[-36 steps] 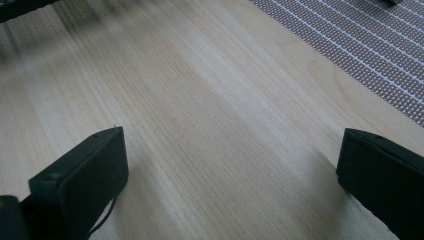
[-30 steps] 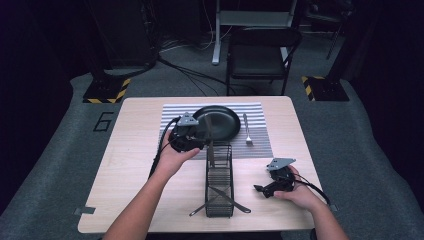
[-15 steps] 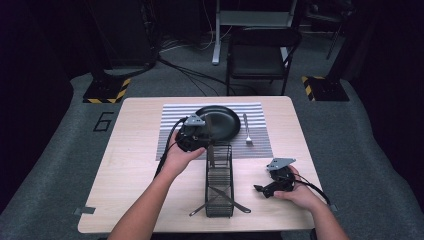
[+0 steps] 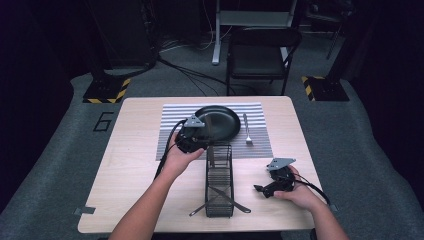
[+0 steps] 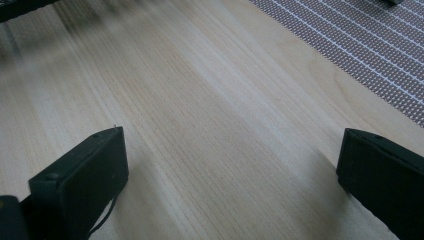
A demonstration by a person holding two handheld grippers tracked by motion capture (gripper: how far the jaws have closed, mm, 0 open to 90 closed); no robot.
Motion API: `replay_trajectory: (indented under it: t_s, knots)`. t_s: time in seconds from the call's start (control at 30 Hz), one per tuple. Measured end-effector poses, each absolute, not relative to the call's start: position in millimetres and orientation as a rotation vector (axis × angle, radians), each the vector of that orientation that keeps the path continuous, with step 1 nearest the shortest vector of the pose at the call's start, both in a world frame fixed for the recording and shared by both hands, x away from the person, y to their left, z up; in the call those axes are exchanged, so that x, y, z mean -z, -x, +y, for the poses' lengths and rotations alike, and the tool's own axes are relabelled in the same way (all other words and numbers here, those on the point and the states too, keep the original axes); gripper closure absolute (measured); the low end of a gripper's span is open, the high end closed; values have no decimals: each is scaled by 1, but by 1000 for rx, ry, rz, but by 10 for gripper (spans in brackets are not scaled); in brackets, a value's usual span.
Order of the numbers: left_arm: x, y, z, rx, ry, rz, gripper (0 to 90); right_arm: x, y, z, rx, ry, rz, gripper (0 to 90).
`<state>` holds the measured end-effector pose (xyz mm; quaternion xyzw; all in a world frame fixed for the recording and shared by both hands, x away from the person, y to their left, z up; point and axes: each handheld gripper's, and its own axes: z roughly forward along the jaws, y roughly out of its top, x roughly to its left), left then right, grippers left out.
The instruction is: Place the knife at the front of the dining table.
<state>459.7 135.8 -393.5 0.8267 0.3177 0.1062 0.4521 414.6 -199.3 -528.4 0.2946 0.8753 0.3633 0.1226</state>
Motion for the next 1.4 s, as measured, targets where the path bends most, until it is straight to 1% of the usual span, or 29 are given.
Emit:
replay_trajectory:
  t_s: [0.17, 0.6, 0.7, 0.93, 1.07, 1.4]
  knots:
    - [395, -458, 142, -252, -2027, 804, 800, 528, -415, -199, -1060, -860, 2554, 0]
    - [395, -456, 150, -266, -2025, 825, 803, 528, -415, -199, -1060, -859, 2554, 0]
    - [394, -455, 150, -256, -2018, 835, 803, 528, -415, -199, -1060, -860, 2554, 0]
    - [393, -454, 148, -280, -2011, 829, 808, 528, -415, -199, -1060, -860, 2554, 0]
    - [388, -451, 145, -308, -2005, 802, 824, 528, -415, -199, -1060, -860, 2554, 0]
    - [372, -445, 140, -318, -2021, 779, 826, 528, -415, -199, -1060, -860, 2554, 0]
